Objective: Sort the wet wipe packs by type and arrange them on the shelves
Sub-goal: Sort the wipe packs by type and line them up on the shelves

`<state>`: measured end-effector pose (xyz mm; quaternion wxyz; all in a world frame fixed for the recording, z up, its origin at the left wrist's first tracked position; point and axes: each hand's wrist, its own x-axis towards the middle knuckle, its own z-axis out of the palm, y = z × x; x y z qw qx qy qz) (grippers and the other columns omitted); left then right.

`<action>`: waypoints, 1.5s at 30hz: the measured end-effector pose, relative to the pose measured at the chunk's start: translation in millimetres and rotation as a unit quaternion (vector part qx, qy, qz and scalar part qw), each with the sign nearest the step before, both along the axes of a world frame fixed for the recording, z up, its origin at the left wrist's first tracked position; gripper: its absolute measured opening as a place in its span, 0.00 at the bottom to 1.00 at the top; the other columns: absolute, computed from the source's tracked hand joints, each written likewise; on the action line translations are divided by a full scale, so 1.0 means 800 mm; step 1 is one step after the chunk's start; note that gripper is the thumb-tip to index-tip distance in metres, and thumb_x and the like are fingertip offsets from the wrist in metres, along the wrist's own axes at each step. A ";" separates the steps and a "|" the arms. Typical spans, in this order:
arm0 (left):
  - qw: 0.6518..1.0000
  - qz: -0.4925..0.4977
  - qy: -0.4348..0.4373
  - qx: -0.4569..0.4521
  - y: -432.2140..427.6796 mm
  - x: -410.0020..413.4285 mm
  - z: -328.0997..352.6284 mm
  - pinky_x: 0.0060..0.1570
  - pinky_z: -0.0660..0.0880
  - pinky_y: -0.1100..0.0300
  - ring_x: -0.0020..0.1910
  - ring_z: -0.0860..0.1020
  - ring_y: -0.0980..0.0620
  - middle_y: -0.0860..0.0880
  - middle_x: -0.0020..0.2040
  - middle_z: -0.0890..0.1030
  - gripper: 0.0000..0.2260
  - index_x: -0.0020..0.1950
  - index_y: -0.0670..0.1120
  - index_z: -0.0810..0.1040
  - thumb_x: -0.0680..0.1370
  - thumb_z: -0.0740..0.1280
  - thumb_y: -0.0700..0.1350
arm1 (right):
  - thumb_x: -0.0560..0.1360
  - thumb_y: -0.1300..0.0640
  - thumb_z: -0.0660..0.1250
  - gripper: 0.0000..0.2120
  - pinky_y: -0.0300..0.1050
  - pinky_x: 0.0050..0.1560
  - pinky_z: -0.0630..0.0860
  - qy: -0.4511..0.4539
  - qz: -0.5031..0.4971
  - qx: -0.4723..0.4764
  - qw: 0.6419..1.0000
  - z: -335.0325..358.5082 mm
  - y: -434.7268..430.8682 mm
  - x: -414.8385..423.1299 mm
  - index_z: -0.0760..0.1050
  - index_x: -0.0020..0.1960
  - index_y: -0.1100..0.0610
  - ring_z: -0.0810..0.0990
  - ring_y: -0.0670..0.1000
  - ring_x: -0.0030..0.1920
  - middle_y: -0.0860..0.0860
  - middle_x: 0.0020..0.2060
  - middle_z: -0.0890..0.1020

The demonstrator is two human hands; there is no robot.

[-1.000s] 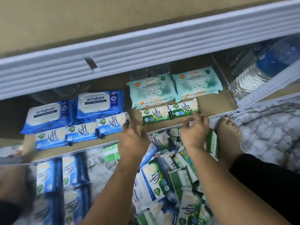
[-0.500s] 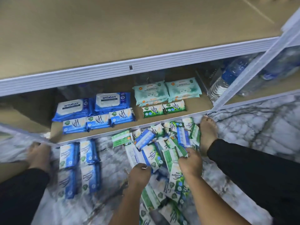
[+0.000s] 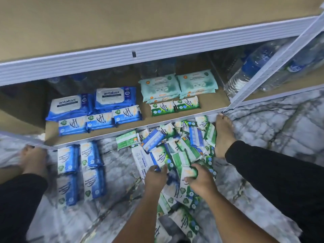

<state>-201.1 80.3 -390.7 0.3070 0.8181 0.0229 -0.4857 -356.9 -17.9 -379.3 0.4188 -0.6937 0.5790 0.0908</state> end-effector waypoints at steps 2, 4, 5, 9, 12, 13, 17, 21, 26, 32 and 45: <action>1.000 0.013 0.002 -0.004 -0.009 0.000 -0.005 0.57 0.79 0.49 0.50 0.82 0.44 0.51 0.49 0.79 0.17 0.48 0.51 0.74 0.75 0.70 0.63 | 0.69 0.54 0.79 0.31 0.46 0.54 0.77 0.000 -0.011 -0.010 1.000 -0.007 -0.001 0.001 0.73 0.69 0.53 0.78 0.52 0.54 0.52 0.61 0.76; 1.000 -0.002 -0.008 0.008 -0.016 -0.001 -0.008 0.51 0.77 0.53 0.45 0.80 0.46 0.50 0.43 0.77 0.18 0.44 0.50 0.69 0.76 0.71 0.61 | 0.68 0.56 0.80 0.30 0.46 0.50 0.79 -0.002 -0.027 -0.004 1.000 -0.010 -0.004 0.002 0.75 0.68 0.55 0.79 0.53 0.52 0.52 0.59 0.77; 1.000 -0.003 -0.013 0.012 -0.019 -0.001 -0.008 0.46 0.75 0.54 0.42 0.78 0.48 0.49 0.42 0.78 0.18 0.45 0.48 0.70 0.76 0.71 0.61 | 0.68 0.57 0.81 0.30 0.45 0.48 0.80 -0.007 -0.035 0.000 0.999 -0.012 -0.005 0.003 0.75 0.67 0.55 0.80 0.52 0.51 0.52 0.58 0.77; 0.999 0.033 0.008 -0.023 -0.018 0.002 -0.011 0.41 0.73 0.57 0.40 0.78 0.50 0.50 0.43 0.78 0.21 0.57 0.45 0.72 0.74 0.75 0.56 | 0.67 0.60 0.81 0.28 0.36 0.38 0.74 -0.022 -0.050 0.025 0.998 -0.006 -0.009 0.004 0.76 0.64 0.53 0.81 0.50 0.48 0.51 0.56 0.80; 0.998 0.032 0.012 -0.048 -0.003 0.007 -0.009 0.51 0.79 0.51 0.45 0.80 0.48 0.50 0.46 0.78 0.22 0.60 0.44 0.72 0.74 0.76 0.53 | 0.67 0.62 0.80 0.25 0.40 0.41 0.78 -0.034 -0.057 0.023 0.998 0.008 -0.011 0.003 0.77 0.60 0.50 0.81 0.50 0.49 0.48 0.55 0.80; 0.997 0.041 0.013 -0.058 0.003 0.009 -0.004 0.53 0.80 0.48 0.46 0.81 0.47 0.49 0.48 0.80 0.22 0.61 0.45 0.73 0.74 0.76 0.52 | 0.67 0.63 0.79 0.24 0.42 0.45 0.79 -0.037 -0.061 0.025 0.997 0.012 -0.012 0.002 0.77 0.58 0.49 0.81 0.50 0.49 0.47 0.55 0.80; 0.986 0.121 0.028 -0.115 0.025 0.022 0.029 0.51 0.81 0.41 0.40 0.80 0.46 0.47 0.45 0.80 0.19 0.60 0.48 0.72 0.74 0.76 0.43 | 0.67 0.64 0.73 0.17 0.47 0.46 0.81 -0.027 -0.049 0.042 0.998 0.039 -0.019 -0.001 0.74 0.48 0.47 0.81 0.47 0.45 0.48 0.53 0.80; 0.980 0.105 -0.021 -0.165 0.045 0.030 0.068 0.46 0.82 0.41 0.35 0.79 0.47 0.42 0.42 0.80 0.16 0.58 0.52 0.73 0.75 0.76 0.45 | 0.70 0.69 0.70 0.29 0.43 0.36 0.79 -0.053 -0.019 0.074 0.996 0.081 -0.028 0.007 0.72 0.63 0.42 0.81 0.48 0.40 0.51 0.60 0.74; 0.963 0.051 -0.128 -0.233 0.050 0.034 0.121 0.37 0.81 0.47 0.32 0.78 0.50 0.51 0.39 0.82 0.14 0.53 0.60 0.73 0.78 0.72 0.43 | 0.72 0.72 0.70 0.33 0.50 0.38 0.84 -0.145 -0.025 0.064 0.987 0.137 -0.037 0.012 0.75 0.66 0.39 0.83 0.50 0.35 0.53 0.62 0.71; 0.945 0.041 -0.164 -0.281 0.034 0.047 0.186 0.28 0.74 0.63 0.40 0.84 0.45 0.48 0.48 0.78 0.13 0.51 0.61 0.80 0.76 0.75 0.43 | 0.72 0.77 0.70 0.29 0.55 0.45 0.85 -0.239 -0.078 0.126 0.960 0.191 -0.045 0.025 0.81 0.56 0.43 0.85 0.59 0.50 0.56 0.62 0.75; 0.943 0.019 -0.145 -0.300 -0.074 0.066 0.194 0.27 0.72 0.67 0.37 0.80 0.51 0.48 0.53 0.81 0.13 0.54 0.56 0.78 0.76 0.74 0.40 | 0.75 0.70 0.71 0.22 0.43 0.39 0.84 -0.362 -0.290 -0.019 0.886 0.186 -0.167 0.010 0.77 0.68 0.57 0.85 0.51 0.47 0.57 0.63 0.80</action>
